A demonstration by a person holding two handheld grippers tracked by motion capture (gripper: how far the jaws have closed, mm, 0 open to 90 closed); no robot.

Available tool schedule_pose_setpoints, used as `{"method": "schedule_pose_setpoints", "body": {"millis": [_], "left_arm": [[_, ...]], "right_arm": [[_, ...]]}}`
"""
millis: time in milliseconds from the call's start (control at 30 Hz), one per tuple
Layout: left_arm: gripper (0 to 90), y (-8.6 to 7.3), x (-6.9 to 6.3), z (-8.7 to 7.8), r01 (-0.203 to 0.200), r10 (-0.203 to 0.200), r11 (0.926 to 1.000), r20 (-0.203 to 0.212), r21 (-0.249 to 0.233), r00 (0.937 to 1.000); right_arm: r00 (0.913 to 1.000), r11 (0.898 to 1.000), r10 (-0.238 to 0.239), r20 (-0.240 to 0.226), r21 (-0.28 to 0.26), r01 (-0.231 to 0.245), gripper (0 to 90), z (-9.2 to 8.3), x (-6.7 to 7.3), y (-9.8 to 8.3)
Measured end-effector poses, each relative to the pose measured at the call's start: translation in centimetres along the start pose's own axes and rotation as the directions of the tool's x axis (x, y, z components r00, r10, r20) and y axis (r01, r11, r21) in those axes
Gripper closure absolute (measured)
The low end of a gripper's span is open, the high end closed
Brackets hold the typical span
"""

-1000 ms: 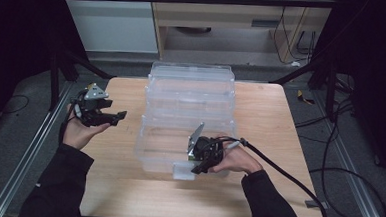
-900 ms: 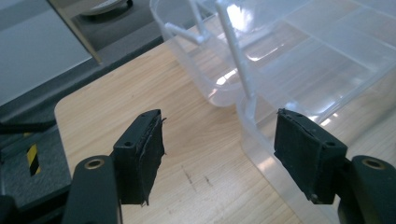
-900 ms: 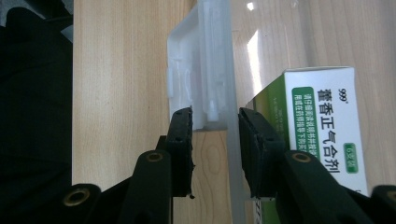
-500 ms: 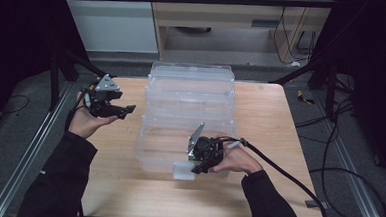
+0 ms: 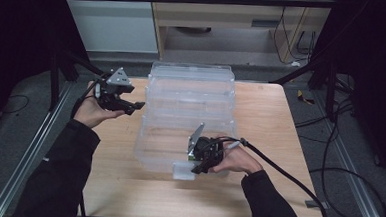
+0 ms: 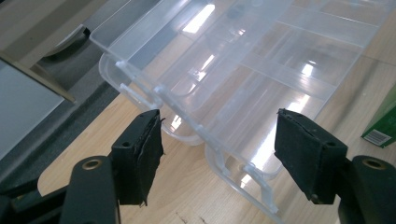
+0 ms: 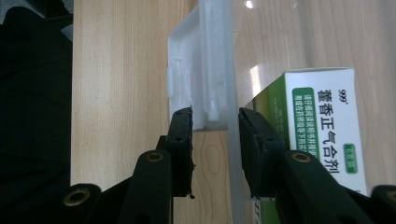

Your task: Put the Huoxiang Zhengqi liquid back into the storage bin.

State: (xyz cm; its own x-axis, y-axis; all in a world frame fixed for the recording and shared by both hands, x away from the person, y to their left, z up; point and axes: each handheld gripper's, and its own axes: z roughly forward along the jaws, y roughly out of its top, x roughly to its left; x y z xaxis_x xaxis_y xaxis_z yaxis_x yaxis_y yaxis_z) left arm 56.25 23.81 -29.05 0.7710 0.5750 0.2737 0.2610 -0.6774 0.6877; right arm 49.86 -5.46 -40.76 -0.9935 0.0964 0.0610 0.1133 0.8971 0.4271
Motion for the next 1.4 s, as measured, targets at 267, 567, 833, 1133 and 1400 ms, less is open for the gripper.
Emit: {"method": "schedule_pose_setpoints", "body": {"millis": [267,567,833,1133,1400], "left_arm": [[32.3,2.0,-0.1,0.8,-0.064,0.064,0.9979,0.021,0.012,0.9977],[33.0,3.3,-0.1,2.2,-0.129,0.128,0.9906,0.034,0.045,0.9912],[35.7,4.5,-0.1,3.1,-0.187,0.183,0.9795,0.053,0.076,0.9817],[37.7,5.7,-0.5,4.1,-0.258,0.251,0.9604,0.074,0.106,0.9652],[39.8,6.1,-0.2,4.6,-0.283,0.274,0.9530,0.086,0.110,0.9579]], "right_arm": [[1.0000,1.000,-0.005,0.001,-0.004,0.005,66.7,0.0,0.0,0.0],[0.9999,1.000,-0.009,0.009,-0.006,0.009,66.7,0.0,0.1,-0.1],[0.9998,1.000,-0.014,0.011,-0.006,0.014,66.8,0.0,0.2,-0.1],[0.9997,1.000,-0.015,0.018,-0.008,0.015,66.9,0.0,0.3,-0.1],[0.9997,1.000,-0.014,0.022,-0.005,0.014,67.2,0.0,0.3,-0.1]]}}
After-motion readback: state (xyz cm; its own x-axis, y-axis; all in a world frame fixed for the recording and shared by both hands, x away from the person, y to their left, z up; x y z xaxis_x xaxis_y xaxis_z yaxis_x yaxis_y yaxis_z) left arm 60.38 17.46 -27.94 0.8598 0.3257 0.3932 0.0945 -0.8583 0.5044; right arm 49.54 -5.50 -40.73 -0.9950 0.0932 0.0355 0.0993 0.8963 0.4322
